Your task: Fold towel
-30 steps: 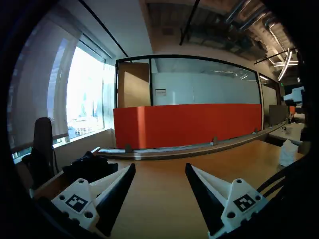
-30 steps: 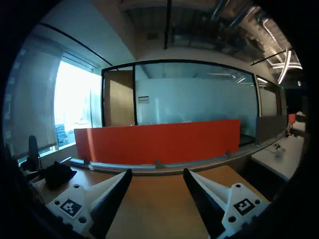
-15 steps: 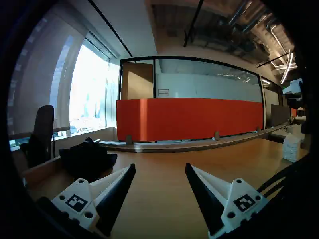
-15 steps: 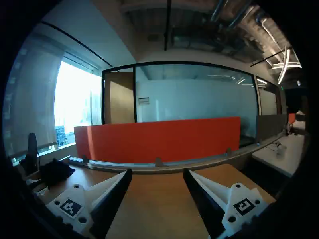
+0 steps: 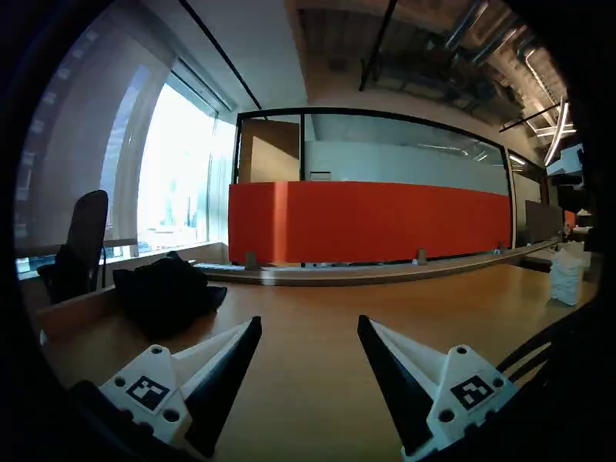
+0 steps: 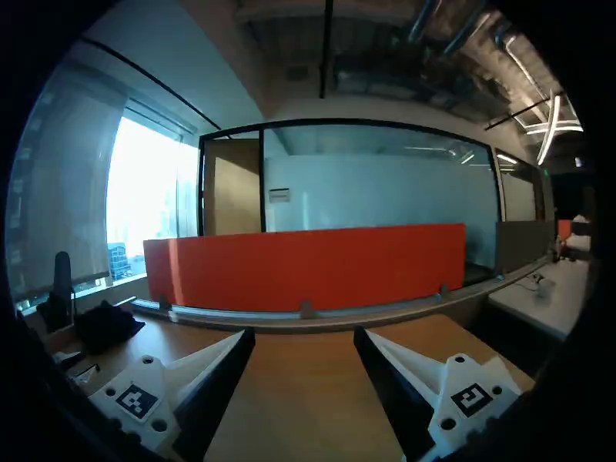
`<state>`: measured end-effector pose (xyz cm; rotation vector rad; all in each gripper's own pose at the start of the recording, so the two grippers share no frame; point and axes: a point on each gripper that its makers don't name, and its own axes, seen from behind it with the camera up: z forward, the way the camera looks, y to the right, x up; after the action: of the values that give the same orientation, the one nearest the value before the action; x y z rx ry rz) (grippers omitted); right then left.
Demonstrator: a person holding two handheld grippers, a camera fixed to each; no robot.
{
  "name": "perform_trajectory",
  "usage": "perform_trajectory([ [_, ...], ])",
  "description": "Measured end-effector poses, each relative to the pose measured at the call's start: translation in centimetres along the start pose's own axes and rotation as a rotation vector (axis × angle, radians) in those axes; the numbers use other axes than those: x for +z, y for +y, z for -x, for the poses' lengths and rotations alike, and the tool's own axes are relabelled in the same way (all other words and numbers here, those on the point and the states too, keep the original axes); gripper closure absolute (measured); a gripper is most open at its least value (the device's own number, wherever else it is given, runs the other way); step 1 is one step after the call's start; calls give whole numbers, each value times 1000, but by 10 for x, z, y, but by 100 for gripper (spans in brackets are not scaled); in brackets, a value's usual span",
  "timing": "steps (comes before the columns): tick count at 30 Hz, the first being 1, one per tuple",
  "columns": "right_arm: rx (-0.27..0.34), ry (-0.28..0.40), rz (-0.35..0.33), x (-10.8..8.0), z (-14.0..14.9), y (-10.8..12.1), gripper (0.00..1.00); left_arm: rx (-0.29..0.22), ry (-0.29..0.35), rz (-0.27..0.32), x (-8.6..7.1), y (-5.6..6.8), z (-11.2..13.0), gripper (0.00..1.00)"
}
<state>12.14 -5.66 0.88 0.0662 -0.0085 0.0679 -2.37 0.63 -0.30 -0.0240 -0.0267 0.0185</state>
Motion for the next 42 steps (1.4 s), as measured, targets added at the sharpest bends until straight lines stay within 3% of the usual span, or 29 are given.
perform_trajectory([
  [42,8,7,8,-1,5,22,0,6,3,-3,2,-1,7,5],
])
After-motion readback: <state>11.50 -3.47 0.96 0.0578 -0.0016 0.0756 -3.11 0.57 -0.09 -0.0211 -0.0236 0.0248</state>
